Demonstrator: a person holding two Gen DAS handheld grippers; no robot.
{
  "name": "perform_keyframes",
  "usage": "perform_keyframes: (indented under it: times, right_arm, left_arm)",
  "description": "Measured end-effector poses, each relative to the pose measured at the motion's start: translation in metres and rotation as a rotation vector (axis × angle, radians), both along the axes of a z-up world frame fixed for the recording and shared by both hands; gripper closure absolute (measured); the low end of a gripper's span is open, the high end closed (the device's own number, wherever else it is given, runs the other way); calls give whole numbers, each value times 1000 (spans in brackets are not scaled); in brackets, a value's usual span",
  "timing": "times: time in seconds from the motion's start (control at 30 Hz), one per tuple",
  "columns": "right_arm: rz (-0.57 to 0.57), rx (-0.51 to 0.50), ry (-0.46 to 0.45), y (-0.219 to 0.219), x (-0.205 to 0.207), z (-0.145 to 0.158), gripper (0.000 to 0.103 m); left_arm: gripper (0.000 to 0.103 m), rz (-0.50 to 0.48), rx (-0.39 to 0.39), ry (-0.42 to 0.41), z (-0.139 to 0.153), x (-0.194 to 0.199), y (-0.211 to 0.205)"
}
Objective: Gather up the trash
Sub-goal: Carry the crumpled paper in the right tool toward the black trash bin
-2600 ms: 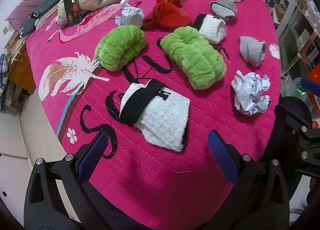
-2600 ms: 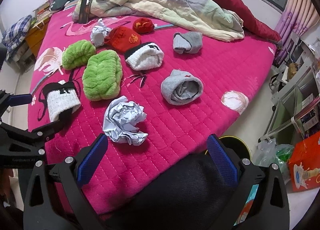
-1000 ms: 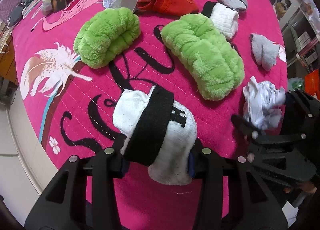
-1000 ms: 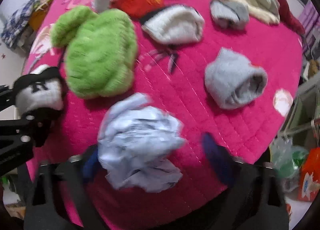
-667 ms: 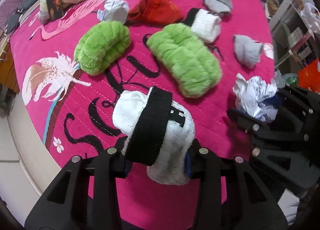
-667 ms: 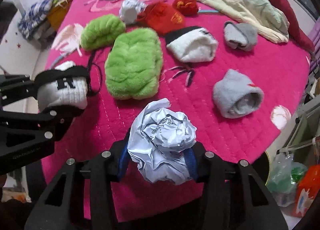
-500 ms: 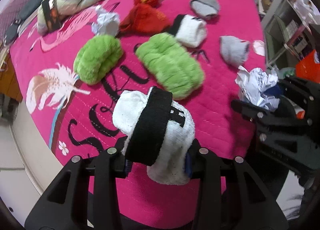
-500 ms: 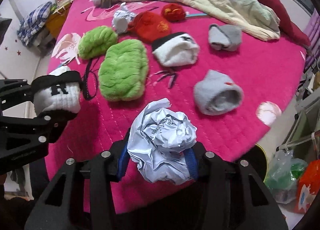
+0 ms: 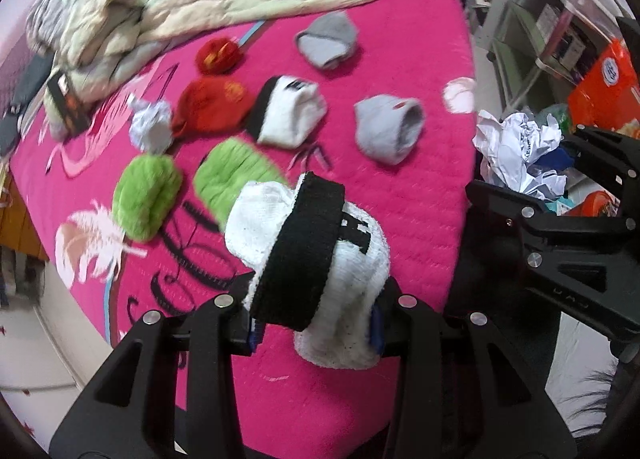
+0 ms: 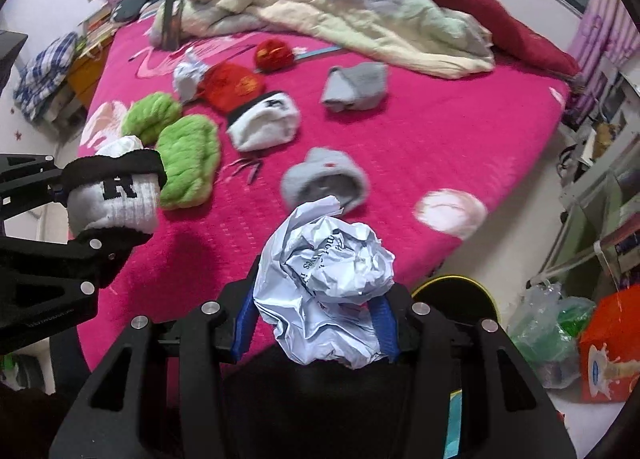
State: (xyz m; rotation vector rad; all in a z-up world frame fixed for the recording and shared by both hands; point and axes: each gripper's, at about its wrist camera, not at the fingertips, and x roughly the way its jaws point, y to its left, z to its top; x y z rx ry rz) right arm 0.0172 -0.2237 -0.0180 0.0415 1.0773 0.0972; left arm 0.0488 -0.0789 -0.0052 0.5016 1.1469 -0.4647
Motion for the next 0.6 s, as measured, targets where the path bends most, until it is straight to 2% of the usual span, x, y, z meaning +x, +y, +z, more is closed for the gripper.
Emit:
perform_keyframes:
  times: [0.6]
  right_arm:
    - [-239, -1, -30, -98, -37, 3, 57]
  left_arm:
    - [64, -229, 2, 11, -4, -8, -113]
